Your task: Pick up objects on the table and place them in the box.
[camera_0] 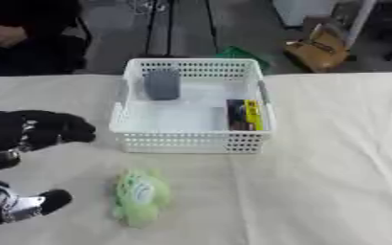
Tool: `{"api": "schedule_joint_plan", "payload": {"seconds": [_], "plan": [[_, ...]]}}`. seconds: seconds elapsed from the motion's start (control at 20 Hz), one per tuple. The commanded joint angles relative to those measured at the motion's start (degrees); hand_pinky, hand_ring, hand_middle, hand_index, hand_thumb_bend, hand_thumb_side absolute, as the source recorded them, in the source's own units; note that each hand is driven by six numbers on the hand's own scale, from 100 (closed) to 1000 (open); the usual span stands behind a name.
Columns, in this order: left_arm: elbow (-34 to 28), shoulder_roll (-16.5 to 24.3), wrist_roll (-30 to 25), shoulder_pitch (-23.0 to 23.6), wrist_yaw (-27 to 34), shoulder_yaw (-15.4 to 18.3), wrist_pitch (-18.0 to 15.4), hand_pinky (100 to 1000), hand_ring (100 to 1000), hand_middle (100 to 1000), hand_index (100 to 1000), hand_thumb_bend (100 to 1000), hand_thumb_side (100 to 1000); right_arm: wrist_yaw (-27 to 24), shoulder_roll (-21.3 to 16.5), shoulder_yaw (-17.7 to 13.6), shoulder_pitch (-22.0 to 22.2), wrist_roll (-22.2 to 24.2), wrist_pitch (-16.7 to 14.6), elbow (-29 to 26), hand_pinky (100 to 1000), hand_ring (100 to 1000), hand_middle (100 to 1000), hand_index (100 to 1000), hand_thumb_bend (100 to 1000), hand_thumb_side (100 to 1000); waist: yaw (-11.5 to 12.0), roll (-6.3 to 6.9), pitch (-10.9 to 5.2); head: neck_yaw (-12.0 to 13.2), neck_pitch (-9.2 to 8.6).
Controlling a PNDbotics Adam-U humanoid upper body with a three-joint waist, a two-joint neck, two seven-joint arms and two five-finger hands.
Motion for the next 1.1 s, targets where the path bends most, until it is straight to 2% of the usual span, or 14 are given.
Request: {"api": "schedule_joint_plan", "payload": {"seconds": [0.05, 0.3, 0.45, 0.7, 1.05, 1.1], "plan": [[-0.71, 2.36, -3.94, -2.90, -1.53, -1.24, -0.76, 955, 999, 941, 1000, 435, 971, -0.57, -1.86, -0.12, -0.61, 0.29, -0.08, -1.04, 793, 877, 864, 863, 100, 1000, -0.05, 0.12, -1.37, 0.13, 0.24], [-0.71, 2.94, -2.80, -5.58, -1.49, -5.26, -2.05, 926, 981, 915, 1000, 484, 992, -0.92, -1.75, 0.18, -0.87, 0.57, -0.19, -1.04, 794, 878, 864, 861, 100, 1000, -0.25, 0.31, -1.53, -0.05, -0.08], [-0.71, 2.71, -1.65, -6.35, -0.90, -7.16, -0.41, 880, 944, 885, 1000, 513, 1000, -1.13, -1.72, 0.32, -0.97, 0.68, -0.23, -1.04, 794, 878, 863, 860, 100, 1000, -0.37, 0.34, -1.54, -0.11, -0.33], [-0.71, 1.94, 0.77, -7.53, -1.69, -9.55, 3.45, 875, 944, 894, 1000, 508, 983, -1.51, -1.62, 0.60, -1.04, 0.78, -0.29, -1.04, 795, 879, 863, 858, 100, 1000, -0.44, 0.40, -1.54, -0.31, -0.67], [0.21, -0.23, 1.17, -10.26, -2.05, -11.98, 6.37, 868, 940, 888, 1000, 459, 1000, -2.08, -1.52, 0.91, -1.09, 0.87, -0.44, -1.04, 796, 879, 862, 856, 100, 1000, -0.51, 0.33, -1.65, -0.22, -0.62], [1.00, -0.74, 1.71, -10.45, -1.57, -12.18, 7.59, 864, 936, 881, 1000, 415, 1000, -2.16, -1.50, 0.94, -1.10, 0.85, -0.49, -1.04, 796, 878, 862, 855, 100, 1000, -0.56, 0.28, -1.63, -0.12, -0.65]]}}
